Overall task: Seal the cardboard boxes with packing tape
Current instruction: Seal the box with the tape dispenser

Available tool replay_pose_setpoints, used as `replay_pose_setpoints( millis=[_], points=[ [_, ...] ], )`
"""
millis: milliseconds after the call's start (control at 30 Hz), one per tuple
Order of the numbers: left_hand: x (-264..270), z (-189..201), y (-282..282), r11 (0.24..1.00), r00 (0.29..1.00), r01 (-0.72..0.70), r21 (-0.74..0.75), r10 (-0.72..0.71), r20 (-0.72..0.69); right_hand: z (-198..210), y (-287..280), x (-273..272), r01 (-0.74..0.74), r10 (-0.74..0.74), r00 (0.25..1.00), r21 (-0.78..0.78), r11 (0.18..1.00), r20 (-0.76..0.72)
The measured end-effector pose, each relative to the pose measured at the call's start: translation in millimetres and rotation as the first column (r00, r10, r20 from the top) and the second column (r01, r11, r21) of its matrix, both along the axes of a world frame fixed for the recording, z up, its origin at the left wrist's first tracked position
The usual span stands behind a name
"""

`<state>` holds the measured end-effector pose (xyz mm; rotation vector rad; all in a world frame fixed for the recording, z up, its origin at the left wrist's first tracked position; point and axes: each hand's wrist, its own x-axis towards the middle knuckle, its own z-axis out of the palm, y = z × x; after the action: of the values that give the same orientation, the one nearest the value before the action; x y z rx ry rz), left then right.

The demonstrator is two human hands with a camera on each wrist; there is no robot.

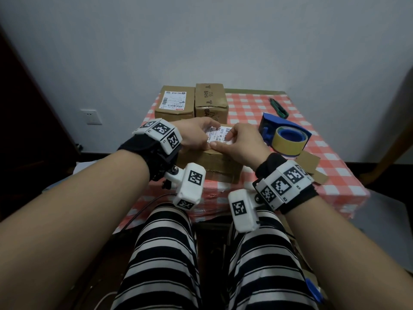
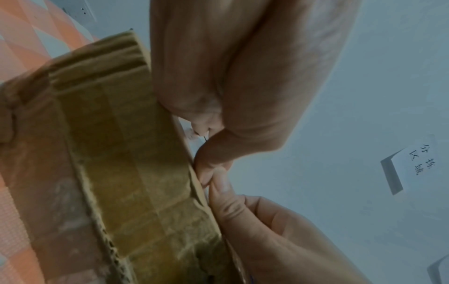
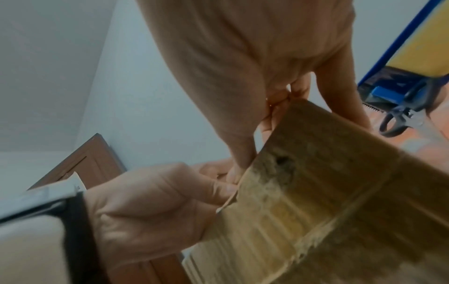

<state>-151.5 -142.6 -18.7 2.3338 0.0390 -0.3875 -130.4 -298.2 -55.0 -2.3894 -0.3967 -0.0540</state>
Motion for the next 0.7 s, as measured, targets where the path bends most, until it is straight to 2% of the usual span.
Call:
replay_pose_setpoints(
  millis=[133, 433, 567, 700],
  points=[
    [-1.0, 1.2, 1.7, 0.999, 0.999, 0.007, -0.032, -0.008, -0.033, 1.5, -3.0, 4.3, -0.022, 0.023, 0.999, 0.017, 1.000, -0.026],
    [6.2, -3.9, 5.0, 0.999, 0.997, 0.011, -0.048, -0.014, -0.070, 2.6, -11.5, 10.8, -0.090, 0.089, 0.996, 0.094, 0.991, 0.013],
    [3.7, -0.3, 0.3, 0.999, 0.999, -0.023, 0.036, 0.024, -0.030, 10.9, -15.8, 4.1, -0.085, 0.087, 0.996, 0.083, 0.993, -0.023],
    [-0.8, 16.7, 1.1, 0.983, 0.994, -0.109, 0.146, 0.103, 0.045, 21.0, -29.9, -5.8, -0.089, 0.129, 0.982, 0.262, 0.961, -0.139]
  ],
)
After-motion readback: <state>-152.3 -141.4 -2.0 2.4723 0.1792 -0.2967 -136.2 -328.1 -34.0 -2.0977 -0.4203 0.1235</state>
